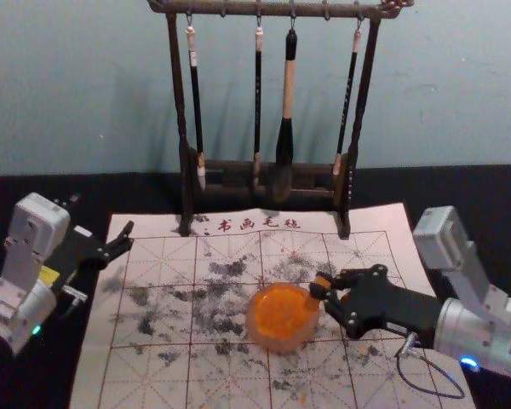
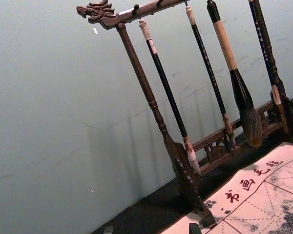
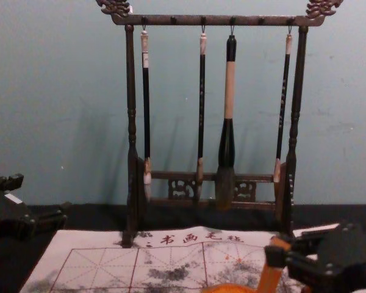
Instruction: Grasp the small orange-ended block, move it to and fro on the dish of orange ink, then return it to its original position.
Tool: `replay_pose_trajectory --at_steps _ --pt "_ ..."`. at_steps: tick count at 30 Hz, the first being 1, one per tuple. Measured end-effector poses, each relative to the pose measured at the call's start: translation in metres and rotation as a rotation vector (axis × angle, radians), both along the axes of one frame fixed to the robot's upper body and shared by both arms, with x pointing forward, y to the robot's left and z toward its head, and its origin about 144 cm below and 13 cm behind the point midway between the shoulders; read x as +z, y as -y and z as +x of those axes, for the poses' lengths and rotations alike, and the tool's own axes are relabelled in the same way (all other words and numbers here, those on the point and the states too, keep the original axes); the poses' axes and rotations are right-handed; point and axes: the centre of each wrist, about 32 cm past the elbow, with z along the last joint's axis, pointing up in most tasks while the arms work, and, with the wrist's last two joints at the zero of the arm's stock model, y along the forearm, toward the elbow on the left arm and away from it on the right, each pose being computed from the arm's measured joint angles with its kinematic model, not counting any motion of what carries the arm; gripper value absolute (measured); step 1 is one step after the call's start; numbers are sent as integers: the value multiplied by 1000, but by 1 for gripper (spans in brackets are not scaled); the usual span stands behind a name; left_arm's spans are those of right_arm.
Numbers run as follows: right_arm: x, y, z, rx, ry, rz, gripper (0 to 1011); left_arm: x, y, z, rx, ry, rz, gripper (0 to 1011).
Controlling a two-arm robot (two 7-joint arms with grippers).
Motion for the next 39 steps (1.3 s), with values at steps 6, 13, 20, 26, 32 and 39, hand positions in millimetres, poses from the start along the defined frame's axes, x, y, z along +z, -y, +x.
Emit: replay_pose_trajectory --at_steps 6,13,20,26,32,39 --pt "-2 -10 6 25 -11 -21 82 0 0 0 0 0 0 1001" --pt "-3 -23 14 41 -32 -37 82 0 0 0 0 0 0 1001" --pt "-3 -33 22 48 -50 -54 82 0 0 0 0 0 0 1001" --pt "-4 -38 27 52 -69 -73 82 0 0 0 0 0 0 1001" --pt "-6 -41 30 61 -77 -86 82 0 0 0 0 0 0 1001" --pt "-7 -43 35 58 -86 -91 82 0 0 0 0 0 0 1001"
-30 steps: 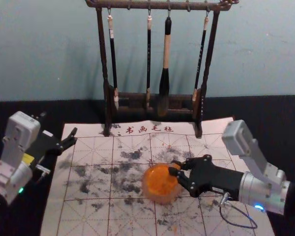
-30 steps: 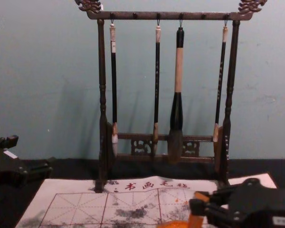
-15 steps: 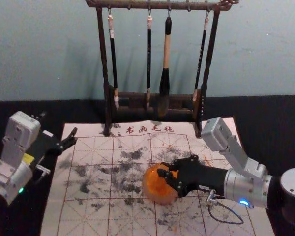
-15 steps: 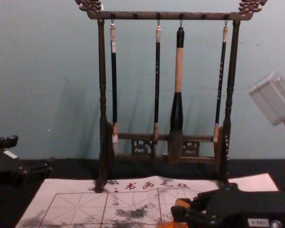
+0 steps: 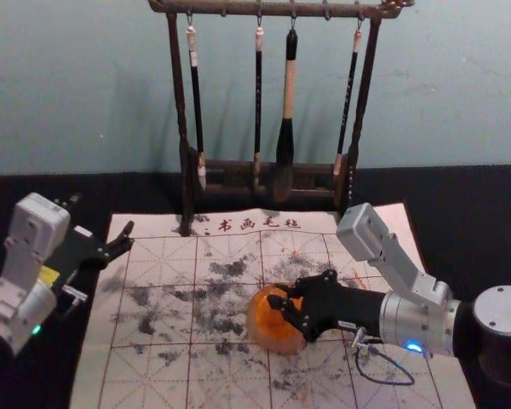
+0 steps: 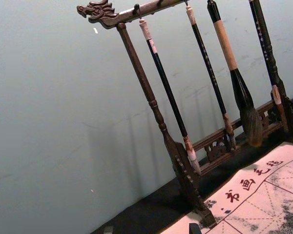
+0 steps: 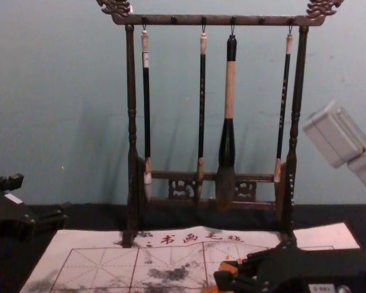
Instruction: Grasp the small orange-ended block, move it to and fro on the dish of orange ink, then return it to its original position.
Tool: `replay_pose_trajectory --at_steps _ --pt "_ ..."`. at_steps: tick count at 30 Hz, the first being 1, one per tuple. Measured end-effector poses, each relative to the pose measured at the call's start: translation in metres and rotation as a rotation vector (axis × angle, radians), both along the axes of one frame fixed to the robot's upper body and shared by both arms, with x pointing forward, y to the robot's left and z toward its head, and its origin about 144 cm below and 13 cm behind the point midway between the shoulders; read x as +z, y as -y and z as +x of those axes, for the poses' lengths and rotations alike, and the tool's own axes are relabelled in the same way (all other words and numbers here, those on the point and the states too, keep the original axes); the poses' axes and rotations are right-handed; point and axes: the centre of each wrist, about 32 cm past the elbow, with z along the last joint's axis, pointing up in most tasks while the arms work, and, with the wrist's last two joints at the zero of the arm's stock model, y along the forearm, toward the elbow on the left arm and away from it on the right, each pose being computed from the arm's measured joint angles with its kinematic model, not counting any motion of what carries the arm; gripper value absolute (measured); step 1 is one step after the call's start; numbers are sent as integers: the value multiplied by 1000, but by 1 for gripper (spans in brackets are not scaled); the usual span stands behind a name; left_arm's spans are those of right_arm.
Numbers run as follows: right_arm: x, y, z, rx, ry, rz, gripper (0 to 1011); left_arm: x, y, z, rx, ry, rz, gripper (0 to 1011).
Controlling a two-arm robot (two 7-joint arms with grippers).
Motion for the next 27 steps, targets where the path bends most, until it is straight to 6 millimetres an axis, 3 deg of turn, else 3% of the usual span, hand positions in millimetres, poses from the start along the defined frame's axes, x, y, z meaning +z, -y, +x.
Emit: replay_pose_trajectory --at_steps 27 --pt "4 13 6 -77 -12 -5 82 0 0 0 0 0 0 1001"
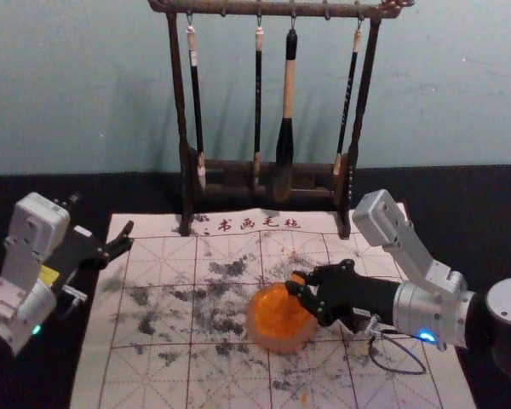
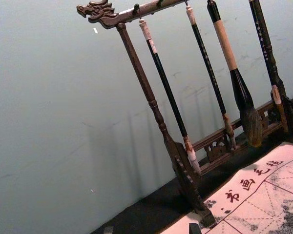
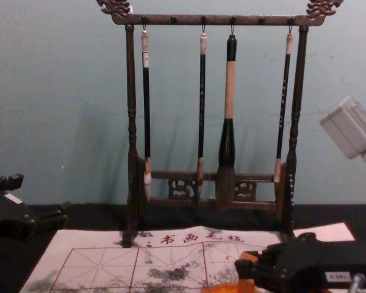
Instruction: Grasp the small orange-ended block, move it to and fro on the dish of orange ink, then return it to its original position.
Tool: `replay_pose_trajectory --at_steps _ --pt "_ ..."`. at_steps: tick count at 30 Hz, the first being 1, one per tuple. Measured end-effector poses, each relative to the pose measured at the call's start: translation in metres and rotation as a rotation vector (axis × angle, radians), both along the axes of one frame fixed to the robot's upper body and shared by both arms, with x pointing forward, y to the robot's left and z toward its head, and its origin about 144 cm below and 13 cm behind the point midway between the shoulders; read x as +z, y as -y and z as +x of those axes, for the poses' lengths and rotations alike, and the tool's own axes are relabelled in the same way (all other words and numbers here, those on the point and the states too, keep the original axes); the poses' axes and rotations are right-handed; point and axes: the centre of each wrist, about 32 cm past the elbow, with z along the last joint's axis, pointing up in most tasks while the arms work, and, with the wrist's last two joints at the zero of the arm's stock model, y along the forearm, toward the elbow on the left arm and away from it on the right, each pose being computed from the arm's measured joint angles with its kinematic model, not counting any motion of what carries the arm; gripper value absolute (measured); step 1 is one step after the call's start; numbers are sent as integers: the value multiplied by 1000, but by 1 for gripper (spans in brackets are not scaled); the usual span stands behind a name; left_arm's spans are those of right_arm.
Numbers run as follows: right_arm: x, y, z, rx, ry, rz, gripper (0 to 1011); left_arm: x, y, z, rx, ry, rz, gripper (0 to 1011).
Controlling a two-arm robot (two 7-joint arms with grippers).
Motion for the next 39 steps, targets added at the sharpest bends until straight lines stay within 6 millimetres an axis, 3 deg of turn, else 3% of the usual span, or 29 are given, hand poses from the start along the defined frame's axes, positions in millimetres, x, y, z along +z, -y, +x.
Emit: replay_pose_trajectory --at_steps 18,39 --pt "2 -4 -16 45 -15 -15 82 0 0 0 0 0 0 1001" --pt "4 -21 -2 78 3 -29 82 0 0 0 0 0 0 1001"
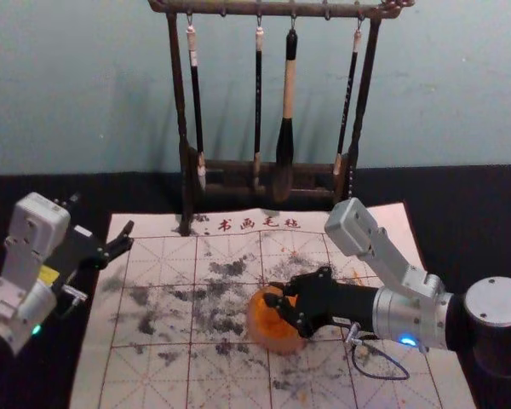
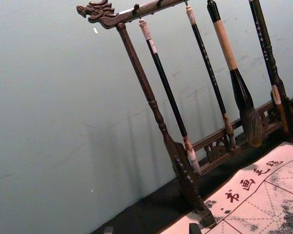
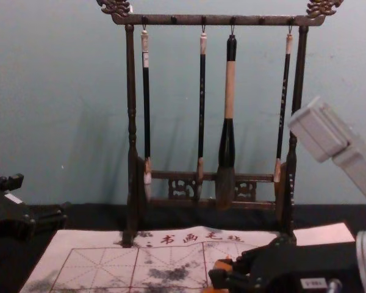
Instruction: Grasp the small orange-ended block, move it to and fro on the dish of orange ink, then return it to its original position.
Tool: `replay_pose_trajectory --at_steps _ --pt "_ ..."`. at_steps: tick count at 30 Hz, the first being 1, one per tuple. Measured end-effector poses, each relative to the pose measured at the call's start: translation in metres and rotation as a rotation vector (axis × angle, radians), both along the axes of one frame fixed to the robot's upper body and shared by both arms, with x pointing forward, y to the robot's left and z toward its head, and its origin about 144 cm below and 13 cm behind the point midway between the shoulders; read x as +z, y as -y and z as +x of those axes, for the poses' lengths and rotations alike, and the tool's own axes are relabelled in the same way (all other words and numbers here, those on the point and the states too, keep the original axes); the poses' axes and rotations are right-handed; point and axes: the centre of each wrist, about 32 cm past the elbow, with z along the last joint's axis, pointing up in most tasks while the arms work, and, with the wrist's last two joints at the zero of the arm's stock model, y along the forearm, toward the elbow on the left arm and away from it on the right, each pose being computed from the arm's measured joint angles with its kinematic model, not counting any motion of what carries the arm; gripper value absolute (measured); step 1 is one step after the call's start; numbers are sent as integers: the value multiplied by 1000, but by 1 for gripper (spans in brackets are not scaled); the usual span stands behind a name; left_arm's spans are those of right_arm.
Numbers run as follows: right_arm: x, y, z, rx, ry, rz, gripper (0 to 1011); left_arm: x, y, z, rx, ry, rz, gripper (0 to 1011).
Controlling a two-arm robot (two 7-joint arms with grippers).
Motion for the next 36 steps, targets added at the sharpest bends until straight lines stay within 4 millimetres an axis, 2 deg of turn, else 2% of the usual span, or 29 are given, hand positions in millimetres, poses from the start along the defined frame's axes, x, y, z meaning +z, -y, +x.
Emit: replay_pose_trajectory --at_steps 18,36 --pt "5 8 13 -62 15 -21 82 0 0 0 0 0 0 1001" --pt "7 18 -1 -64 4 -20 82 0 0 0 0 0 0 1001"
